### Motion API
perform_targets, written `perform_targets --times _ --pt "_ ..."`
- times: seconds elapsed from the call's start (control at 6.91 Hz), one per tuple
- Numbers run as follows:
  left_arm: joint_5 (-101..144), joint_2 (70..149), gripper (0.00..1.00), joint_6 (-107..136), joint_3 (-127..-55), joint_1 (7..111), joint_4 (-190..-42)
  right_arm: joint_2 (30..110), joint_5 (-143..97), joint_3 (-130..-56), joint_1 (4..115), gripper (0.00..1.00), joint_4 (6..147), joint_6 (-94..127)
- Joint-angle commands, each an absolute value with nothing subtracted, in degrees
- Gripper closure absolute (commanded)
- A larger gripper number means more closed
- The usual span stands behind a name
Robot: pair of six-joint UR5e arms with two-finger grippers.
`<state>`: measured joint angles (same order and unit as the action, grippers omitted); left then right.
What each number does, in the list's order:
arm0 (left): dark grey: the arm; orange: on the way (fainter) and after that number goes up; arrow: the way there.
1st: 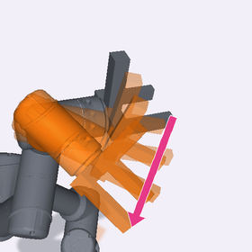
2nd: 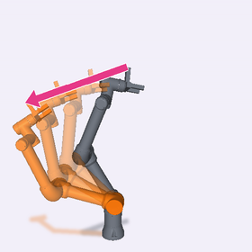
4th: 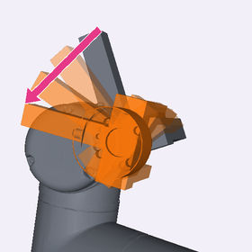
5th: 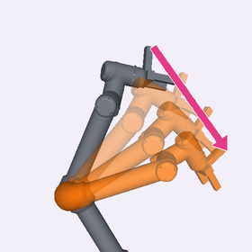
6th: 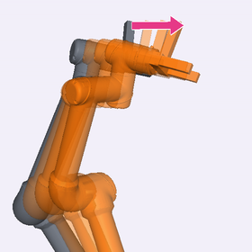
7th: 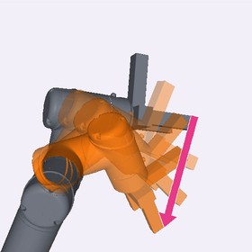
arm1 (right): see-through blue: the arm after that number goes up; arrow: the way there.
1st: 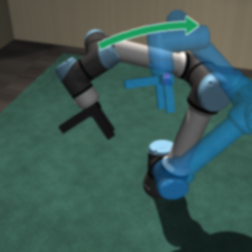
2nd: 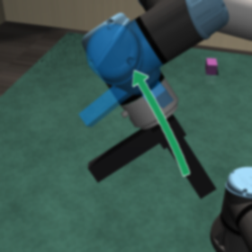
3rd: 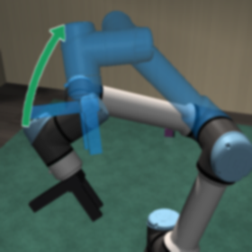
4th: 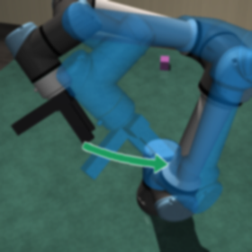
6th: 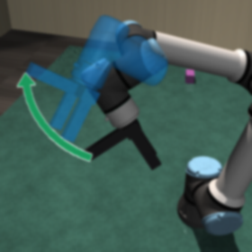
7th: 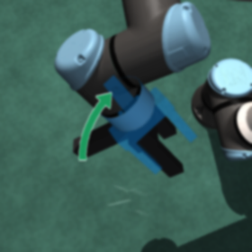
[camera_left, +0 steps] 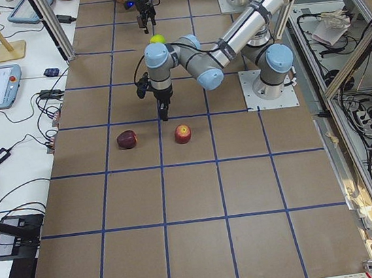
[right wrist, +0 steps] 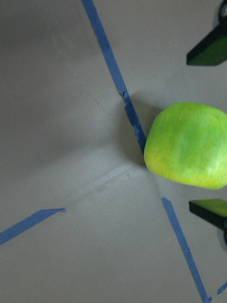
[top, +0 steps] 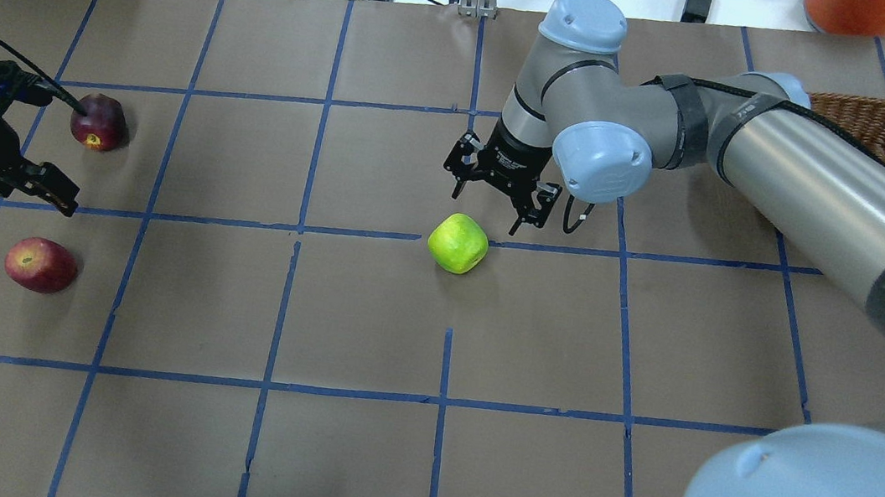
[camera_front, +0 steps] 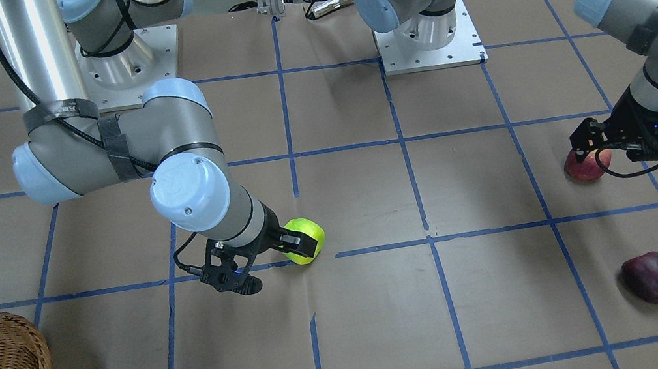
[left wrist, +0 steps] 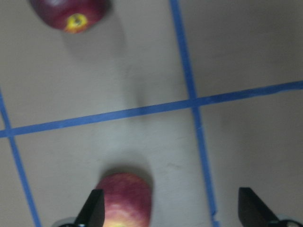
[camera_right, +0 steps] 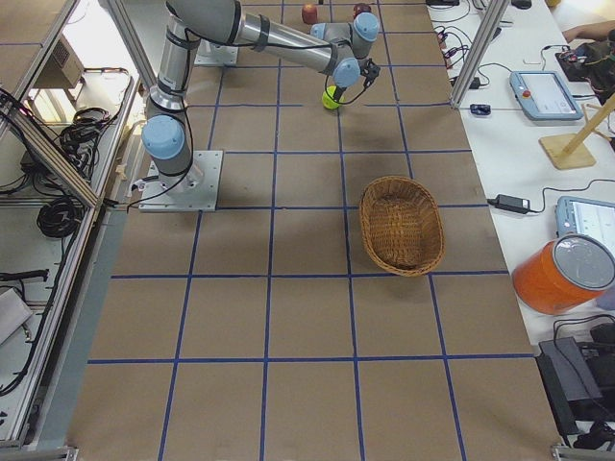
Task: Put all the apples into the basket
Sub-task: 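Grasp green apple with right gripper while left grasps nearer red apple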
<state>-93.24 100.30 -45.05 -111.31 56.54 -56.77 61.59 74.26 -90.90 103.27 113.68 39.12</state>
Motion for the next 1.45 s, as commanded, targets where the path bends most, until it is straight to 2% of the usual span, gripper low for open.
perform_targets --times 0.0,0.29,0.43,0.58,0.72,0.87,1.01,1.3 --pt "-91.42 102.99 0.00 -52.18 -112.93 53.01 -55.99 59.33 73.48 -90.88 104.15 0.00 114.35 39.73" --pt "-93.85 107.20 0.00 -53.17 -113.55 52.47 -56.34 58.10 73.39 -90.88 105.03 0.00 114.26 41.12" --pt "-98.83 109.05 0.00 -52.56 -114.08 52.47 -55.90 57.92 73.56 -91.05 105.12 0.03 114.26 41.13" --pt "-99.14 110.46 0.00 -52.21 -114.43 52.47 -54.59 57.66 73.56 -90.88 105.03 0.68 114.26 41.05" --pt "-98.97 111.44 0.00 -52.03 -114.43 52.56 -54.32 57.74 73.74 -90.79 104.94 1.00 114.26 40.96" --pt "-98.79 111.10 0.40 -50.47 -114.26 52.65 -54.32 58.27 74.35 -89.92 104.77 1.00 114.17 40.70" --pt "-98.62 110.48 0.60 -48.71 -113.65 52.91 -55.27 59.66 74.70 -88.78 103.72 1.00 113.30 40.43" --pt "-96.96 109.16 0.62 -43.01 -110.59 56.92 -57.64 62.92 79.87 -83.01 97.34 1.00 103.77 36.16"
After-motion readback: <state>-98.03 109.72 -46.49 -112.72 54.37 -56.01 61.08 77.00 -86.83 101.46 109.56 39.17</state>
